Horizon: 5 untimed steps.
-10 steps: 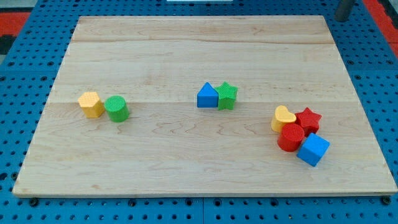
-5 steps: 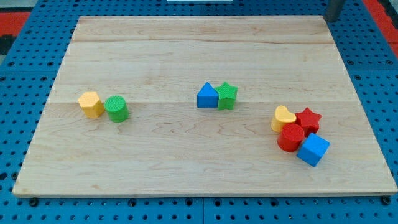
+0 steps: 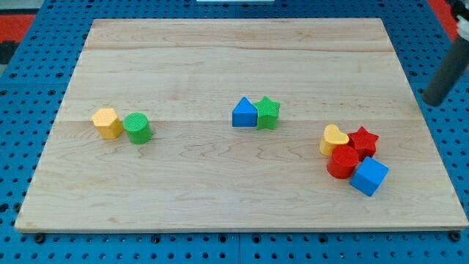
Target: Move your arm to the center right
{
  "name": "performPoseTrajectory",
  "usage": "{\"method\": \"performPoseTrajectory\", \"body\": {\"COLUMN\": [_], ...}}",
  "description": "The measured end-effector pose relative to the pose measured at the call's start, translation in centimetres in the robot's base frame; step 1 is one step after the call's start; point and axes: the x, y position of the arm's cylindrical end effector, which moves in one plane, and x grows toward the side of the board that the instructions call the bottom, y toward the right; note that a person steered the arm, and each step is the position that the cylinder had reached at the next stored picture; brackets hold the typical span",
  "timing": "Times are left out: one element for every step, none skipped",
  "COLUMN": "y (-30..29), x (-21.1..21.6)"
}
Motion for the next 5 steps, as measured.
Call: {"method": "performPoseTrajectory", "body": {"y": [0.3, 0.4, 0.9, 0.8, -4.1], "x": [1.3, 1.3, 1.4, 1.5, 0.2]}}
